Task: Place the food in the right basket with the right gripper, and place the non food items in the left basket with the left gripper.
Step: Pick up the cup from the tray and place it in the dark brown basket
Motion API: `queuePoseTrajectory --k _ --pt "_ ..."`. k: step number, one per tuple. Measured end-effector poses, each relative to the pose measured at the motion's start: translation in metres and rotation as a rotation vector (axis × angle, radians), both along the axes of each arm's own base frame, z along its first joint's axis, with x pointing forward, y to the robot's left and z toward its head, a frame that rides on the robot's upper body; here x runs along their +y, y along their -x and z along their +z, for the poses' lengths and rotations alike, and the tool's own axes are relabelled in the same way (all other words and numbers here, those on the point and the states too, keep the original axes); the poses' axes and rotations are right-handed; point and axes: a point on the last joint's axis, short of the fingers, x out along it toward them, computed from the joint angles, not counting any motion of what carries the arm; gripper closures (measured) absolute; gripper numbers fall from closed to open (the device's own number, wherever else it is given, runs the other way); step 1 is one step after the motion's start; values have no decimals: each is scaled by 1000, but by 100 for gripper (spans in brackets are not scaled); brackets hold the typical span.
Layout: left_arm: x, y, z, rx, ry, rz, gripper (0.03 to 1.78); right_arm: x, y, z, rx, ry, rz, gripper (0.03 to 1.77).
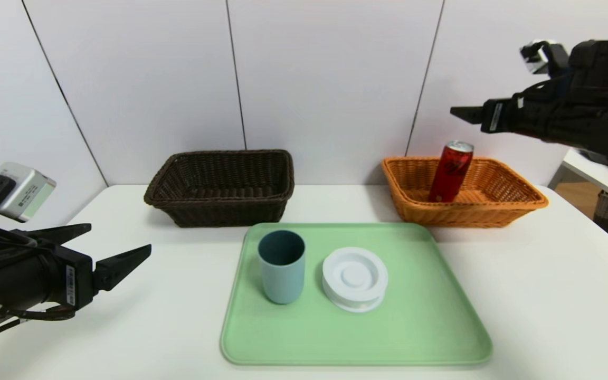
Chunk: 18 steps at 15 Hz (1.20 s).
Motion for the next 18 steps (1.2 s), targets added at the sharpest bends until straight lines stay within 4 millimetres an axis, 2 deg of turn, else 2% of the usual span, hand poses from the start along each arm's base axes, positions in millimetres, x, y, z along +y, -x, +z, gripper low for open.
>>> queuePoseTrajectory --k 4,6,8,11,13,15,18 --pt "0 4 6 -26 3 -2 12 4 59 56 -87 3 13 13" --pt "1 6 9 -41 3 -3 12 9 98 76 -66 3 35 12" --pt "1 7 12 -54 5 -3 12 10 134 85 0 12 34 12" --pt "0 9 14 -63 7 -8 12 7 184 79 195 42 15 11" --pt "-2 12 13 -49 0 -19 12 5 210 66 342 54 -1 11" --pt "-4 17 12 -36 -5 -33 12 4 223 55 407 62 -10 11" --pt "-11 21 14 -34 -9 -71 12 4 231 51 413 63 -3 11"
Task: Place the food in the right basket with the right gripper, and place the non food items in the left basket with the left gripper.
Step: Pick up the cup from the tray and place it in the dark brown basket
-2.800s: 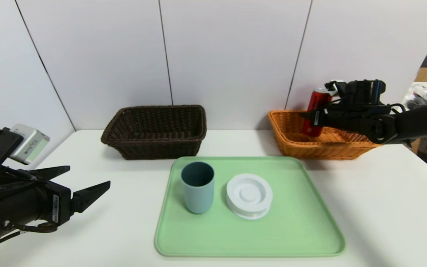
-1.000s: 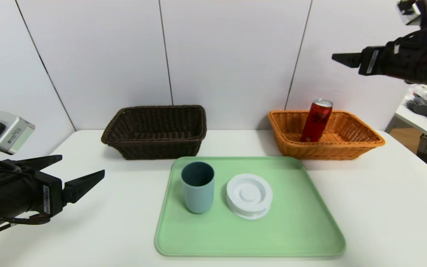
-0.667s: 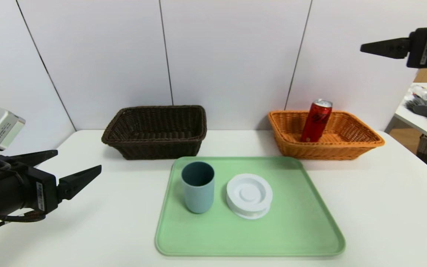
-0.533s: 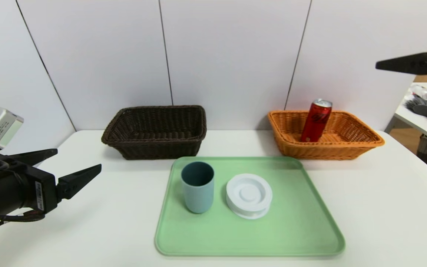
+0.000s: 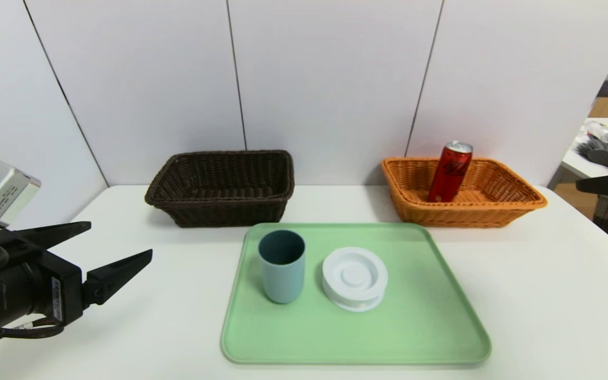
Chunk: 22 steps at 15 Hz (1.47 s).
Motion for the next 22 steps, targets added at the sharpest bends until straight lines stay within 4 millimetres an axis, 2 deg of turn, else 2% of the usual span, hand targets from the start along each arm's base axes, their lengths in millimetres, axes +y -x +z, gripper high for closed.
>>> queuePoseTrajectory --k 3,8,15,19,22 --pt "-10 2 2 -7 7 -82 12 0 6 -5 9 -4 7 11" --pt "-29 7 -19 45 11 -276 12 0 12 -4 -5 -7 11 11" --pt "-66 -24 -46 -61 49 -359 12 0 26 -5 -23 -25 40 11" --pt "-86 -39 -62 -69 60 -370 12 2 43 -25 -16 -31 83 11" --pt "-101 -45 -75 -10 52 -387 12 3 39 -44 -60 -28 85 11"
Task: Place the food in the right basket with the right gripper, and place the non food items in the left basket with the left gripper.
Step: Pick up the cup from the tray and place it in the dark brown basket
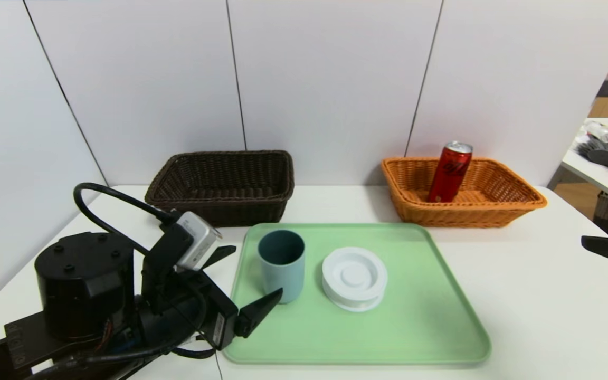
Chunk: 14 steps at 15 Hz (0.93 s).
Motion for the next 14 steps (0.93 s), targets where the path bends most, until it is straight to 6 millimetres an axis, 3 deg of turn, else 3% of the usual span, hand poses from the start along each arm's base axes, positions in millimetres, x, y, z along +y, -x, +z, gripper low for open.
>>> queuePoseTrajectory --k 5,14 --pt "-19 -10 -7 29 -9 -8 12 0 2 -26 132 39 -6 11" --pt "-44 -34 -19 30 -7 6 12 0 -5 -29 164 39 1 10"
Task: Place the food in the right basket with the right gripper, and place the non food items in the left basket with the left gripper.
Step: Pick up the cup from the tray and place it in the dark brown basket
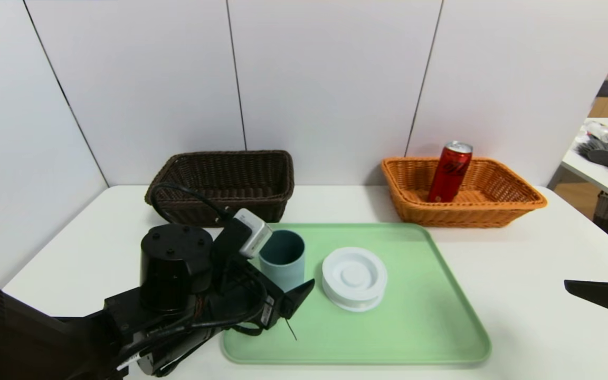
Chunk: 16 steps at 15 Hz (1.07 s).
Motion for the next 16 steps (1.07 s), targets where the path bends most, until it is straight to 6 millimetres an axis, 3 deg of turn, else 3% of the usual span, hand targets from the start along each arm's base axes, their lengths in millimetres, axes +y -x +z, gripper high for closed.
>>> queuePoseTrajectory --k 16 --pt "-15 -11 -22 5 40 38 12 0 2 -1 1 1 -1 11"
